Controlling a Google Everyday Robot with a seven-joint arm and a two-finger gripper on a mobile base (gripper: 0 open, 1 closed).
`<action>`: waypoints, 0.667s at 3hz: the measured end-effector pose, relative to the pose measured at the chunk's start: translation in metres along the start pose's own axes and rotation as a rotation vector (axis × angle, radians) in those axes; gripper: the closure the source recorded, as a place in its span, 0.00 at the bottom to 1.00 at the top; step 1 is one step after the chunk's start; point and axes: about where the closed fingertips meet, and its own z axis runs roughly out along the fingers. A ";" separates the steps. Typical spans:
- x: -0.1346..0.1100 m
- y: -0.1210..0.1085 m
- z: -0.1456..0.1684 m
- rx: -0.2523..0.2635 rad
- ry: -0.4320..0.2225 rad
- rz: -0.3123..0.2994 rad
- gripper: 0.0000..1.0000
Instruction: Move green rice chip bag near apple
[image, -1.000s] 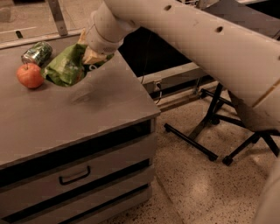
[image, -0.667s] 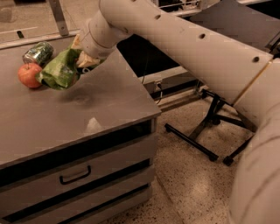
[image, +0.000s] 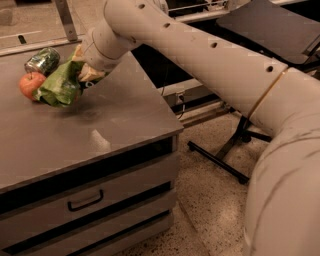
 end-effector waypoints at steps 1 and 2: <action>-0.001 0.001 0.002 -0.003 -0.002 -0.001 0.64; -0.002 0.002 0.003 -0.006 -0.004 -0.002 0.41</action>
Offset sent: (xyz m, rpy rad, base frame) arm -0.0008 0.0016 -0.0014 -0.0011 0.0020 0.0028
